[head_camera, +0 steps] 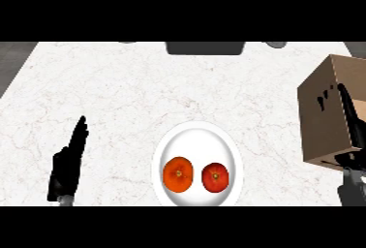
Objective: Pick the squash from the plate and place it in the cardboard box
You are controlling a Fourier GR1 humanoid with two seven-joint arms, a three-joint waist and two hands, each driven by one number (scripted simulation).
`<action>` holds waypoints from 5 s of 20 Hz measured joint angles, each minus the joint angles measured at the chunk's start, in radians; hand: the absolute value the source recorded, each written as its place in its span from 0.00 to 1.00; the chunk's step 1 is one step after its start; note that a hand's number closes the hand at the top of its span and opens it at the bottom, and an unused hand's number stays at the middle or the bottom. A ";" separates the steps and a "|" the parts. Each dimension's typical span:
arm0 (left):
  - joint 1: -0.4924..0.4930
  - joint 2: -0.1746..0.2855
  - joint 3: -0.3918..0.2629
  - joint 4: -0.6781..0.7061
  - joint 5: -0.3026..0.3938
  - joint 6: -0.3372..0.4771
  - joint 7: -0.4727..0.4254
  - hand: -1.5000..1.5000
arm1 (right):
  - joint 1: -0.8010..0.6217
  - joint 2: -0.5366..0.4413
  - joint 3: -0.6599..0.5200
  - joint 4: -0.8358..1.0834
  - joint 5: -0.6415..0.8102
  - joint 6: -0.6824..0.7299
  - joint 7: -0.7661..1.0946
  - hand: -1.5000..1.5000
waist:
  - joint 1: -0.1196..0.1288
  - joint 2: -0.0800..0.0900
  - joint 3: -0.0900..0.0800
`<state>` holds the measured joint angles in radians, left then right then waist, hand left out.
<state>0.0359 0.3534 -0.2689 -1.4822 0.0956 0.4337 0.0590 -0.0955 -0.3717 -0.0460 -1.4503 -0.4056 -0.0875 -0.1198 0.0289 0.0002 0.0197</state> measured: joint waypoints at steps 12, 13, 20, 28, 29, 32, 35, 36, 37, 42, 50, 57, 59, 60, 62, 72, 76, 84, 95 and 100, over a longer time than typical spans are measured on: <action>-0.230 0.127 -0.040 -0.091 -0.001 -0.270 -0.102 0.50 | -0.316 -0.147 0.245 -0.244 0.208 0.218 0.012 0.00 | -0.018 -0.003 -0.023; -0.241 0.133 -0.033 -0.086 0.008 -0.290 -0.109 0.50 | -0.326 -0.145 0.266 -0.242 0.241 0.227 -0.016 0.00 | -0.018 -0.001 -0.022; -0.268 0.143 -0.004 -0.057 0.031 -0.364 -0.140 0.50 | -0.402 -0.171 0.400 -0.262 0.479 0.284 -0.132 0.00 | -0.020 0.001 -0.021; -0.294 0.134 0.011 -0.020 0.024 -0.394 -0.151 0.50 | -0.534 -0.215 0.593 -0.367 0.686 0.441 0.073 0.00 | -0.028 -0.004 -0.022; -0.294 0.139 0.018 -0.022 0.028 -0.400 -0.151 0.50 | -0.549 -0.210 0.622 -0.385 0.705 0.466 0.114 0.00 | -0.027 -0.005 -0.022; -0.284 0.130 0.020 -0.024 0.018 -0.399 -0.156 0.50 | -0.581 -0.163 0.704 -0.442 0.755 0.529 0.246 0.00 | -0.027 -0.006 -0.022; -0.274 0.127 0.030 -0.012 0.015 -0.411 -0.173 0.50 | -0.595 -0.110 0.780 -0.489 0.814 0.585 0.379 0.00 | -0.029 -0.006 -0.022; -0.272 0.121 0.031 -0.011 0.011 -0.410 -0.175 0.50 | -0.601 -0.095 0.794 -0.508 0.820 0.614 0.422 0.00 | -0.030 -0.005 -0.022; -0.276 0.127 0.041 -0.012 0.015 -0.419 -0.170 0.50 | -0.599 -0.077 0.811 -0.527 0.829 0.637 0.470 0.00 | -0.031 -0.006 -0.021; -0.270 0.118 0.057 -0.029 0.006 -0.439 -0.154 0.50 | -0.597 0.047 0.869 -0.537 0.863 0.748 0.658 0.00 | -0.029 -0.004 -0.021; -0.252 0.092 0.092 -0.038 -0.035 -0.469 -0.159 0.50 | -0.516 0.212 0.941 -0.515 0.957 0.828 0.801 0.00 | -0.028 -0.002 -0.020; -0.282 0.060 0.126 -0.015 -0.060 -0.501 -0.146 0.50 | -0.483 0.253 0.967 -0.440 1.117 0.798 0.749 0.00 | -0.027 -0.001 -0.020; -0.278 0.049 0.131 -0.034 -0.068 -0.508 -0.131 0.50 | -0.488 0.275 0.951 -0.410 1.147 0.806 0.729 0.00 | -0.027 -0.001 -0.020; -0.273 0.042 0.133 -0.032 -0.074 -0.512 -0.135 0.50 | -0.480 0.274 0.952 -0.408 1.165 0.810 0.717 0.00 | -0.027 -0.001 -0.020; -0.252 0.042 0.145 -0.051 -0.077 -0.525 -0.138 0.50 | -0.468 0.274 0.954 -0.392 1.201 0.807 0.695 0.00 | -0.026 -0.001 -0.020; -0.224 0.006 0.184 -0.068 -0.122 -0.558 -0.148 0.50 | -0.418 0.297 0.944 -0.283 1.358 0.769 0.588 0.00 | -0.026 -0.001 -0.020; -0.245 -0.021 0.189 -0.070 -0.140 -0.564 -0.125 0.50 | -0.402 0.308 0.929 -0.221 1.396 0.737 0.511 0.00 | -0.026 0.000 -0.020; -0.254 -0.044 0.225 -0.060 -0.165 -0.593 -0.126 0.50 | -0.377 0.316 0.887 -0.129 1.494 0.704 0.413 0.00 | -0.027 0.000 -0.020; -0.230 -0.075 0.252 -0.087 -0.196 -0.629 -0.119 0.50 | -0.359 0.349 0.853 0.027 1.586 0.620 0.305 1.00 | -0.026 0.000 -0.020; -0.248 -0.070 0.275 -0.070 -0.192 -0.650 -0.124 0.50 | -0.370 0.359 0.894 0.078 1.622 0.512 0.223 1.00 | -0.025 -0.001 -0.020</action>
<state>-0.2120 0.2836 0.0058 -1.5523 -0.0965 -0.2159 -0.0651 -0.4659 -0.0130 0.8476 -1.3721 1.2165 0.4246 0.1028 0.0038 -0.0006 -0.0001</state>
